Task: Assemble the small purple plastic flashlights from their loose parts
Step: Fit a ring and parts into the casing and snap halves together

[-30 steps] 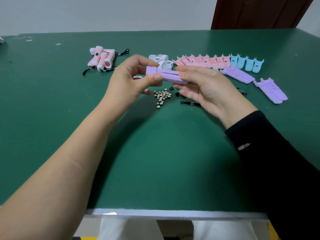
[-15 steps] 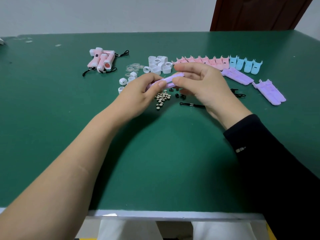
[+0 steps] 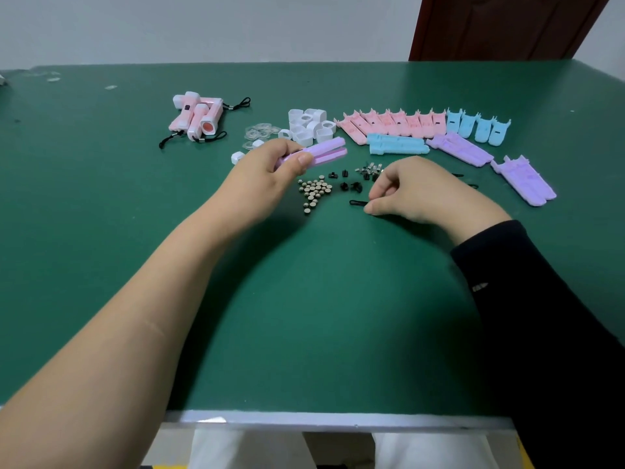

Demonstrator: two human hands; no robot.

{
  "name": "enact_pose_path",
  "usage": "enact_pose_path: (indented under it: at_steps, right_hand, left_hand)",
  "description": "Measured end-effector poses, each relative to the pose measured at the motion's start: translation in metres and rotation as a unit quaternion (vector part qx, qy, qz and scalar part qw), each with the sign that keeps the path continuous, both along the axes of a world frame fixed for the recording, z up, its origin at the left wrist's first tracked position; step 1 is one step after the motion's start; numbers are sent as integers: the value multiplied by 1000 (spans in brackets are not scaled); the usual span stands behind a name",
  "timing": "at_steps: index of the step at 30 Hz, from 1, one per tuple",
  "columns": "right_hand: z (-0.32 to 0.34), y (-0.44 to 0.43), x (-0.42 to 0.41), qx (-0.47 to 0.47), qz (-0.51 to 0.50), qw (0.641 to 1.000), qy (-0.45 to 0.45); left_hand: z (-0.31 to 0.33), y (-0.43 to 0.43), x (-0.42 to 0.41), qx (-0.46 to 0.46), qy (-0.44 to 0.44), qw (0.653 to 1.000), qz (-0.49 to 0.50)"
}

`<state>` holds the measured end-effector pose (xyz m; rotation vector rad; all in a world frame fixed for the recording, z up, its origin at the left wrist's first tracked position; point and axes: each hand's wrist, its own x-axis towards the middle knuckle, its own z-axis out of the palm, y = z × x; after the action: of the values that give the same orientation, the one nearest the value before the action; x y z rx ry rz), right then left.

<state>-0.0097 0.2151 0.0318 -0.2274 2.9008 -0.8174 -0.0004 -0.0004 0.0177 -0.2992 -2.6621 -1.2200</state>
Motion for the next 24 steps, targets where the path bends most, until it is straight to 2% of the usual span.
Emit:
enact_pose_path:
  at_steps: [6, 7, 9, 11, 12, 16, 24]
  right_hand:
    - [2, 0, -1, 11, 8, 999, 29]
    - [5, -1, -1, -27, -5, 999, 42]
    - [11, -3, 0, -205, -32, 978, 26]
    - [15, -6, 2, -385, -39, 922, -32]
    - [16, -6, 2, -422, -42, 904, -49]
    - [17, -7, 1, -454, -78, 885, -71]
    - [14, -5, -1, -444, -93, 884, -114]
  left_hand:
    - [0, 0, 2, 13, -2, 1000, 6]
    - [0, 0, 2, 14, -1, 1000, 6]
    - [1, 1, 2, 16, -1, 1000, 5]
    - [1, 1, 3, 11, 1, 1000, 5]
    - [1, 1, 3, 7, 2, 1000, 5]
    - [1, 2, 3, -2, 1, 1000, -1]
    - [1, 5, 4, -3, -9, 1000, -17]
